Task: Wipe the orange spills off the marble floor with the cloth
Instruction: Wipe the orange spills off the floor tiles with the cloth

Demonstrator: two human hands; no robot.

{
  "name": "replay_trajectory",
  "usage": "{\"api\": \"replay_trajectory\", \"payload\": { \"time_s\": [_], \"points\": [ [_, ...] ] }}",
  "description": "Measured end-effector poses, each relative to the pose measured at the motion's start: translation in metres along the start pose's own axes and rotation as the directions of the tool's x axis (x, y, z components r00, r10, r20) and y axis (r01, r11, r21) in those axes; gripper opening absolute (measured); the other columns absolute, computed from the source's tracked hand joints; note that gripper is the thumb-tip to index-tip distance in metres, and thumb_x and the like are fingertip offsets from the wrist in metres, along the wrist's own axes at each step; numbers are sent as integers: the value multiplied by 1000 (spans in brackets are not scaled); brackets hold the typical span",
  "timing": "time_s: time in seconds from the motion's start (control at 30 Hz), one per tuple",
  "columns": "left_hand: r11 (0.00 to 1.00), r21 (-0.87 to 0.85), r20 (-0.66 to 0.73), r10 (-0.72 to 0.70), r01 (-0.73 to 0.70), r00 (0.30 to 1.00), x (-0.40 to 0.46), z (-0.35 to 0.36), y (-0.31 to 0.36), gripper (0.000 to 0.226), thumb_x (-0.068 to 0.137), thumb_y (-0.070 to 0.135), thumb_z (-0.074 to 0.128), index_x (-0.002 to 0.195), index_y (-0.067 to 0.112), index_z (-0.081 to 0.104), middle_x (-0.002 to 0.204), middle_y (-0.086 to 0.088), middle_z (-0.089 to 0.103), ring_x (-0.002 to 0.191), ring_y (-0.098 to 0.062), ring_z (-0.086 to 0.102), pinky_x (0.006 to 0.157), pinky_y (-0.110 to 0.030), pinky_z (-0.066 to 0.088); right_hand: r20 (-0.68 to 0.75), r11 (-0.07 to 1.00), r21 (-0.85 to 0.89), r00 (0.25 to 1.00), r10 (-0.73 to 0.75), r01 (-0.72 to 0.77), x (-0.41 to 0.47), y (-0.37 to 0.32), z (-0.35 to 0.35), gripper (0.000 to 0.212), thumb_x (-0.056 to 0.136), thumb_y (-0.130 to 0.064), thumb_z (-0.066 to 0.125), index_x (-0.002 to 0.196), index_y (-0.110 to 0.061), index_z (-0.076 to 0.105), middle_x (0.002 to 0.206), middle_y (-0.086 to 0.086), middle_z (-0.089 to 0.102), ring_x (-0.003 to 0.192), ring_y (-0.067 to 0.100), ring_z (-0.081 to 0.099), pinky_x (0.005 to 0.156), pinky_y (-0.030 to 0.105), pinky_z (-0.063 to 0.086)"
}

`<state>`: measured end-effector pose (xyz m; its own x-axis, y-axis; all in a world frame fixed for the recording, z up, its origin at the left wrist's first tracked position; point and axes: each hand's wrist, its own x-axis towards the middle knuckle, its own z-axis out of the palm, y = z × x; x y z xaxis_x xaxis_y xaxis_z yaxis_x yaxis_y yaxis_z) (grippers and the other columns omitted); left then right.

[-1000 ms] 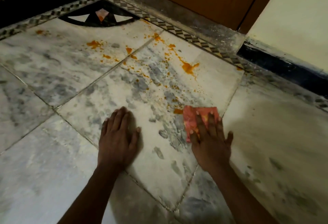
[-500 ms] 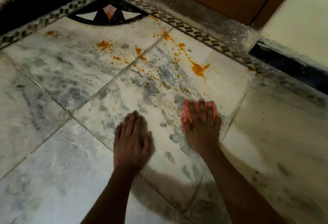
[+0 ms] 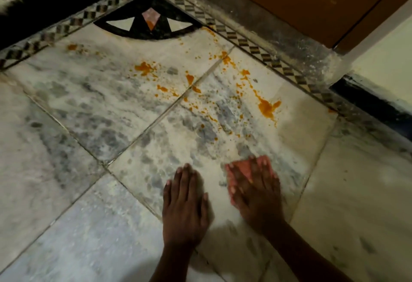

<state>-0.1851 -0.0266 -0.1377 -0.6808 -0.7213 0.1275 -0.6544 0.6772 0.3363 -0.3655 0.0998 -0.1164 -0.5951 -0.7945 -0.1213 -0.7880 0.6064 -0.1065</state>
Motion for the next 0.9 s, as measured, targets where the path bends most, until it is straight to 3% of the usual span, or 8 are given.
{"api": "replay_trajectory", "payload": {
  "time_s": [0.07,0.13,0.27,0.43,0.5,0.63,0.7,0.9],
  "points": [
    [1000,-2,-6,-20,20,1000,-3,-1,1,65,100,39,50,156,8,48,172,-10,30,160,-28,28,125,-54,30,23,998,-55,1000,-14,15,-31,19,-5,56,104,-59,33,161,-54,32,174,0,30,165,32,10,126,58,24],
    [1000,-12,-22,-20,20,1000,-2,1,2,65,100,41,48,156,8,49,172,-10,31,160,-28,29,124,-55,32,-64,988,-46,987,147,-151,-6,46,-1,59,103,-59,31,161,-51,34,172,3,35,163,35,15,125,59,26],
    [1000,4,-38,-20,20,999,2,4,2,65,99,42,47,155,9,50,171,-9,33,159,-27,30,123,-54,33,-27,908,90,911,412,-409,107,41,-5,68,96,-69,17,163,-57,15,179,9,8,164,40,2,127,63,14],
    [1000,9,-40,2,-1,999,-1,-1,2,64,99,41,47,154,8,51,170,-9,35,159,-27,32,123,-54,35,-126,999,1,991,-35,35,10,2,7,63,98,-61,47,159,-58,32,177,2,21,164,34,15,125,59,23],
    [1000,-15,-37,-8,7,999,0,-1,3,64,99,41,47,153,8,52,170,-9,36,158,-27,33,123,-54,34,-96,999,-9,994,-54,53,-32,29,5,63,97,-64,49,157,-61,31,177,-3,20,165,29,13,123,60,27],
    [1000,-11,-53,-6,5,999,0,-2,3,65,98,42,46,154,9,52,169,-9,37,157,-27,35,122,-53,34,-145,911,108,901,410,-397,28,70,3,63,97,-68,32,158,-56,36,177,5,20,163,37,16,123,63,26],
    [1000,-22,-69,4,-6,998,0,0,1,66,98,43,46,155,10,51,169,-8,37,157,-26,34,123,-52,33,-163,866,189,854,493,-464,77,52,7,63,97,-67,31,158,-53,39,176,11,23,162,43,17,124,67,22],
    [999,41,-20,4,-4,1000,6,1,0,68,95,46,45,150,6,55,161,-15,48,145,-37,48,116,-50,35,-222,999,17,975,-25,29,-1,17,15,58,101,-66,42,158,-62,30,178,-4,19,166,28,9,128,55,20]
  ]
}}
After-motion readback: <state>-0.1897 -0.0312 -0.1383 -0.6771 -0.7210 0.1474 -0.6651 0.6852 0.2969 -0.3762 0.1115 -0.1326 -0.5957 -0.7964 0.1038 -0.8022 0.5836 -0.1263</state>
